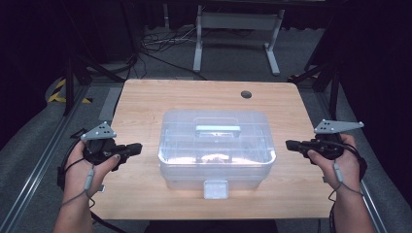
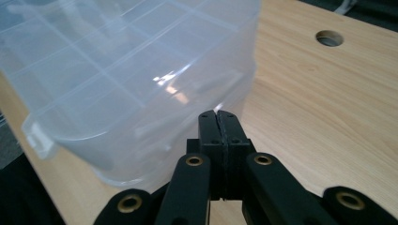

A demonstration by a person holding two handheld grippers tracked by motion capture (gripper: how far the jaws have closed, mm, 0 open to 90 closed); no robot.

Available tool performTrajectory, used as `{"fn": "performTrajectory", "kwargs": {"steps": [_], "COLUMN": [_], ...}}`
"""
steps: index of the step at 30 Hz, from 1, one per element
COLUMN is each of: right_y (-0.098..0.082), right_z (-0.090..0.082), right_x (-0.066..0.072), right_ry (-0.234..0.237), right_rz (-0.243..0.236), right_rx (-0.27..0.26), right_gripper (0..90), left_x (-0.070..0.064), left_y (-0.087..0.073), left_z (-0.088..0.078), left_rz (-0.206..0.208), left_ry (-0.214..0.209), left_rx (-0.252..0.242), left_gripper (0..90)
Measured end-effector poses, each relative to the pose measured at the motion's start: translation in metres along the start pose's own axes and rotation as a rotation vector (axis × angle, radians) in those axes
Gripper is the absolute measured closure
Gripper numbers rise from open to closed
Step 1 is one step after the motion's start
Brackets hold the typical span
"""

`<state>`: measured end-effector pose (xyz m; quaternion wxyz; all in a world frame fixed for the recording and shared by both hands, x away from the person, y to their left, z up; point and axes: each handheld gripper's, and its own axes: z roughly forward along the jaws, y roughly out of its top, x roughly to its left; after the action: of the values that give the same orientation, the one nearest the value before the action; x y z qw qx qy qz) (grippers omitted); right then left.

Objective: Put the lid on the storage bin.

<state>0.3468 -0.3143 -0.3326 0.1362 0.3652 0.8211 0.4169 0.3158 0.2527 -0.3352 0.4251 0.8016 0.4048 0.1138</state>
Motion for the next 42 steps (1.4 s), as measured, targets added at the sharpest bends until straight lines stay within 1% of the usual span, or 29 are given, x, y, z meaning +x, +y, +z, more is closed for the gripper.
{"fn": "performTrajectory", "kwargs": {"steps": [4, 5, 6, 7, 8, 9, 10, 11, 12, 14, 15, 16, 17, 18, 19, 20, 22, 23, 25, 27, 29, 30, 32, 34, 36, 38, 39, 41, 42], "right_y": [-0.007, -0.008, -0.01, -0.01, -0.012, -0.016, -0.016, -0.019, -0.019, -0.023, -0.025, -0.026, -0.028, -0.03, -0.032, -0.032, -0.037, -0.039, -0.043, -0.046, -0.048, -0.049, -0.052, -0.054, -0.057, -0.06, -0.061, -0.063, -0.064], "right_z": [0.0, 0.0, 0.0, 0.0, -0.001, 0.0, 0.0, 0.002, 0.002, 0.005, 0.006, 0.008, 0.01, 0.011, 0.013, 0.013, 0.02, 0.023, 0.029, 0.034, 0.038, 0.04, 0.043, 0.045, 0.048, 0.051, 0.052, 0.054, 0.055], "right_x": [-0.013, -0.016, -0.019, -0.019, -0.022, -0.029, -0.029, -0.034, -0.034, -0.039, -0.042, -0.043, -0.046, -0.049, -0.052, -0.052, -0.057, -0.06, -0.063, -0.066, -0.069, -0.07, -0.072, -0.075, -0.077, -0.08, -0.08, -0.082, -0.083], "right_ry": [-0.052, -0.061, -0.073, -0.073, -0.082, -0.104, -0.104, -0.116, -0.116, -0.13, -0.141, -0.142, -0.143, -0.146, -0.148, -0.148, -0.154, -0.156, -0.163, -0.162, -0.155, -0.154, -0.154, -0.151, -0.153, -0.153, -0.152, -0.149, -0.149], "right_rz": [0.036, 0.041, 0.049, 0.049, 0.056, 0.059, 0.059, 0.064, 0.064, 0.07, 0.066, 0.068, 0.072, 0.073, 0.079, 0.079, 0.084, 0.087, 0.086, 0.088, 0.093, 0.092, 0.097, 0.103, 0.108, 0.11, 0.113, 0.114, 0.114], "right_rx": [-0.024, -0.031, -0.041, -0.041, -0.044, -0.045, -0.045, -0.04, -0.04, -0.036, -0.032, -0.028, -0.029, -0.03, -0.026, -0.026, -0.009, 0.004, 0.012, 0.027, 0.035, 0.04, 0.047, 0.055, 0.064, 0.067, 0.069, 0.074, 0.076], "right_gripper": [89.5, 89.4, 89.2, 89.2, 88.4, 87.2, 87.2, 86.5, 86.5, 85.4, 84.9, 84.9, 84.9, 85.0, 84.9, 84.9, 83.6, 83.6, 83.7, 83.7, 83.3, 83.1, 82.6, 82.4, 82.2, 82.2, 82.1, 81.9, 81.9], "left_x": [0.008, 0.011, 0.013, 0.013, 0.015, 0.019, 0.019, 0.021, 0.024, 0.03, 0.033, 0.036, 0.039, 0.041, 0.044, 0.044, 0.048, 0.049, 0.052, 0.054, 0.056, 0.058, 0.059, 0.06, 0.062, 0.062, 0.063, 0.064, 0.065], "left_y": [-0.002, -0.003, -0.004, -0.004, -0.004, -0.006, -0.006, -0.007, -0.008, -0.011, -0.012, -0.014, -0.015, -0.017, -0.019, -0.019, -0.022, -0.023, -0.026, -0.028, -0.03, -0.032, -0.034, -0.036, -0.038, -0.04, -0.04, -0.042, -0.044], "left_z": [0.004, 0.006, 0.008, 0.008, 0.01, 0.014, 0.014, 0.016, 0.018, 0.022, 0.023, 0.026, 0.027, 0.03, 0.034, 0.034, 0.039, 0.041, 0.044, 0.048, 0.052, 0.055, 0.058, 0.062, 0.066, 0.07, 0.071, 0.076, 0.078], "left_rz": [-0.022, -0.024, -0.023, -0.023, -0.019, -0.025, -0.025, -0.03, -0.036, -0.049, -0.047, -0.057, -0.068, -0.066, -0.075, -0.075, -0.082, -0.086, -0.082, -0.083, -0.081, -0.089, -0.089, -0.098, -0.094, -0.098, -0.09, -0.1, -0.1], "left_ry": [0.052, 0.086, 0.108, 0.108, 0.126, 0.137, 0.137, 0.146, 0.151, 0.138, 0.132, 0.115, 0.112, 0.122, 0.126, 0.126, 0.131, 0.131, 0.139, 0.131, 0.137, 0.141, 0.153, 0.146, 0.139, 0.131, 0.129, 0.119, 0.122], "left_rx": [-0.014, -0.014, -0.01, -0.01, -0.008, -0.001, -0.001, -0.001, -0.005, -0.015, -0.03, -0.042, -0.04, -0.044, -0.039, -0.039, -0.041, -0.027, -0.021, -0.009, -0.002, 0.02, 0.037, 0.059, 0.073, 0.086, 0.099, 0.122, 0.136], "left_gripper": [83.8, 83.5, 83.5, 82.8, 82.8, 81.2, 80.9, 80.6, 80.6, 79.6, 78.6, 78.4, 78.3, 77.9, 77.5, 77.0, 76.9, 76.7, 76.5, 76.5, 76.4, 76.1, 75.9, 75.8, 75.8, 75.6, 75.4, 74.7, 73.9]}}
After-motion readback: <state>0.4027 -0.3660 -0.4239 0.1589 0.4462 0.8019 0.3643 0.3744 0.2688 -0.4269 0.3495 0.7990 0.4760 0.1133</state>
